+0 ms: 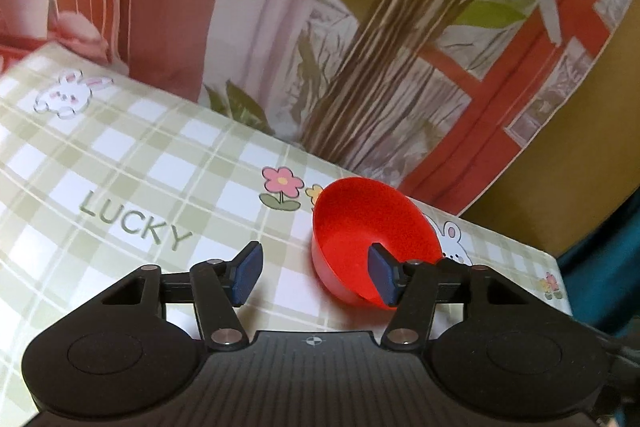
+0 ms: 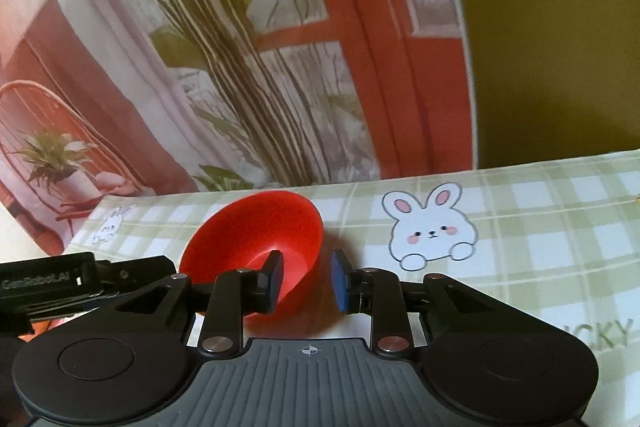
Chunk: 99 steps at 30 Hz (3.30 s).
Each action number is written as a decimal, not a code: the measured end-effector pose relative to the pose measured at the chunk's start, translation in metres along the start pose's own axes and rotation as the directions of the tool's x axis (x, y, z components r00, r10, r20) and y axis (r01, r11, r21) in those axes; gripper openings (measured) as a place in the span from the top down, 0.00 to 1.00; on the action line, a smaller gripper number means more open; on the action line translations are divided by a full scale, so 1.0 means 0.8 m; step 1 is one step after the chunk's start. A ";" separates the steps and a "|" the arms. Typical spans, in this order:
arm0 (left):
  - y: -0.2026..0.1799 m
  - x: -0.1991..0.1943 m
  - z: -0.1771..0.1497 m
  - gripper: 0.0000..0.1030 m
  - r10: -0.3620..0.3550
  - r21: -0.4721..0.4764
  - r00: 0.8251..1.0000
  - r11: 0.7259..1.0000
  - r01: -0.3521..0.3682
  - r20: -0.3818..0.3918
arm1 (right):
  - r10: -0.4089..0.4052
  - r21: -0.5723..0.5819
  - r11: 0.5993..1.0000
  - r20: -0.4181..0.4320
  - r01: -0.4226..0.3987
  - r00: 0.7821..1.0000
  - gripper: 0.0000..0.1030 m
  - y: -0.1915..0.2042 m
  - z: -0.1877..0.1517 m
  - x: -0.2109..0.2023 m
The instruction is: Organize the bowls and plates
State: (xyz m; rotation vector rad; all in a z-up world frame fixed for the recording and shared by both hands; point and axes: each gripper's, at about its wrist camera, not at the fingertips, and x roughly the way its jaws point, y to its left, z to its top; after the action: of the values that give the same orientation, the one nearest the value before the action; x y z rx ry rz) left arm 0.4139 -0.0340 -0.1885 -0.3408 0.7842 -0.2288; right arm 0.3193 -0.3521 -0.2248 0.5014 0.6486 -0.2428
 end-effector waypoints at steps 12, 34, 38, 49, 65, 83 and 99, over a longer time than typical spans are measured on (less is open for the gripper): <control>-0.001 0.027 0.004 0.88 -0.038 0.014 0.998 0.999 0.038 -0.043 | -0.009 0.018 1.000 -0.023 0.009 1.000 0.86 0.004 -0.006 0.020; -0.016 -0.096 -0.017 0.88 -0.010 0.088 0.998 0.996 0.004 0.061 | 0.023 0.029 0.999 0.008 -0.023 1.000 0.87 0.071 -0.019 -0.085; -0.004 -0.125 -0.026 0.88 -0.015 0.079 0.997 0.997 0.009 0.071 | 0.026 0.024 0.999 0.023 -0.027 0.999 0.88 0.091 -0.032 -0.112; 0.022 -0.186 -0.066 0.88 0.004 0.089 0.999 0.996 -0.009 0.053 | 0.038 0.005 0.999 0.027 -0.038 0.999 0.89 0.135 -0.067 -0.174; 0.054 -0.233 -0.115 0.88 0.032 0.060 0.999 0.998 -0.034 0.031 | 0.064 -0.063 0.996 -0.021 -0.066 0.998 0.89 0.174 -0.122 -0.217; 0.058 -0.263 -0.152 0.88 0.029 0.058 1.000 0.998 -0.029 0.003 | 0.088 -0.069 0.993 -0.058 -0.092 0.994 0.89 0.173 -0.156 -0.246; 0.068 -0.295 -0.185 0.85 0.096 0.074 0.995 0.993 -0.095 -0.010 | 0.113 -0.094 0.987 -0.167 -0.130 0.979 0.88 0.192 -0.201 -0.245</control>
State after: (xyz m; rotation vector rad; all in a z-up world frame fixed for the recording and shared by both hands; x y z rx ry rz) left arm 0.1493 0.0615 -0.1535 -0.2316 0.8008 -0.1698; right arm 0.1410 -0.1259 -0.1549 0.4614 0.7816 -0.0522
